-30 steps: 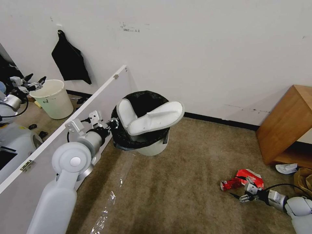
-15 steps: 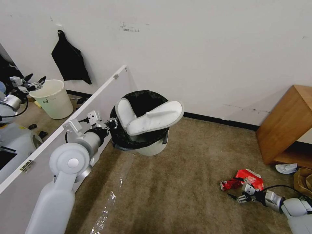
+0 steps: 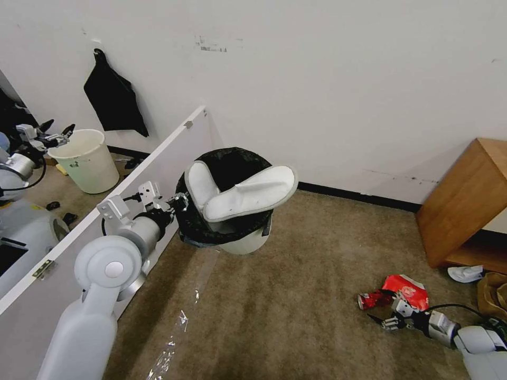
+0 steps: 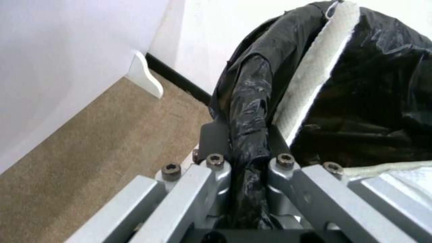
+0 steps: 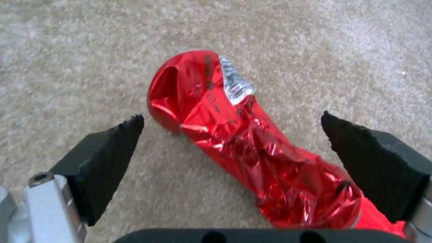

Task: Pick up the trash bin, then pick up the garbage from the floor and place it into the trash bin.

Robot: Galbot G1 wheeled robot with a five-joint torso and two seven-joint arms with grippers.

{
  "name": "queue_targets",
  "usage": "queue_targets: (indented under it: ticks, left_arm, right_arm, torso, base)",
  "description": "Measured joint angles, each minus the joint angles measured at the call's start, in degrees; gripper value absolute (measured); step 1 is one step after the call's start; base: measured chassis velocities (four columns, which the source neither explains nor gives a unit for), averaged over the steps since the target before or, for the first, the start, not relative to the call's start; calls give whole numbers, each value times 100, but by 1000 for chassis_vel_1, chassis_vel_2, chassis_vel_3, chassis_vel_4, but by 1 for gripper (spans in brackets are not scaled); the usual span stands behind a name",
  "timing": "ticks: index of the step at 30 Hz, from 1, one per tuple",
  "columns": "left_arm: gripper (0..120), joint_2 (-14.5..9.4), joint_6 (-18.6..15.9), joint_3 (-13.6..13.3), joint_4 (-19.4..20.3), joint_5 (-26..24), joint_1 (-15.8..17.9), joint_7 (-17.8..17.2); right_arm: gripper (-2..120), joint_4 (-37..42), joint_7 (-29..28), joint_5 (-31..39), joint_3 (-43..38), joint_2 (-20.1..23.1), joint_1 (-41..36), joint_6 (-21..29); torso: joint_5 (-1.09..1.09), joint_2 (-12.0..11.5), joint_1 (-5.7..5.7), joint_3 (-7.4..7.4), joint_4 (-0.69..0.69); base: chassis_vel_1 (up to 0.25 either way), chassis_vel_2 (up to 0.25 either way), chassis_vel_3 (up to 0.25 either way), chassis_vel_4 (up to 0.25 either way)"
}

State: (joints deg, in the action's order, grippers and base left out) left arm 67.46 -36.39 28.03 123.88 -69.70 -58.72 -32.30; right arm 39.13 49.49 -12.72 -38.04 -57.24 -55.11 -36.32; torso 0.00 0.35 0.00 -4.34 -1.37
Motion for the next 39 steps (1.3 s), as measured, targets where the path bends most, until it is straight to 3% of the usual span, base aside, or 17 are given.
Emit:
queue_targets:
  ticks: [13,23,25,29,31,34,39]
  left_arm:
    - [4,-23,2,113,103,5,-124,56]
    - [4,-40,7,161,180,5,-221,79]
    - [4,-39,10,171,182,7,-225,82]
    - [4,-38,12,172,182,9,-217,82]
    - [4,-31,14,172,181,13,-209,87]
    - [4,-22,16,162,161,25,-199,92]
    - [4,-20,17,154,146,25,-180,95]
  right_arm:
    - [99,-15,-454,-275,37,-110,-3,76]
    - [65,-51,-623,-358,14,-147,-75,136]
    - [54,-48,-622,-355,12,-145,-99,136]
    - [45,-44,-613,-355,9,-138,-101,137]
    - [33,-35,-584,-350,7,-134,-101,138]
    - [26,-10,-564,-334,15,-133,-101,135]
    - [26,54,-541,-307,30,-133,-114,125]
  torso:
    - [0,0,0,0,0]
    - [-1,0,0,0,0]
    - [-1,0,0,0,0]
    - [-1,0,0,0,0]
    - [2,0,0,0,-1]
    - [0,0,0,0,0]
    - [2,0,0,0,-1]
  base:
    - [0,0,0,0]
    - [0,0,0,0]
    - [0,0,0,0]
    - [0,0,0,0]
    - [0,0,0,0]
    - [0,0,0,0]
    - [0,0,0,0]
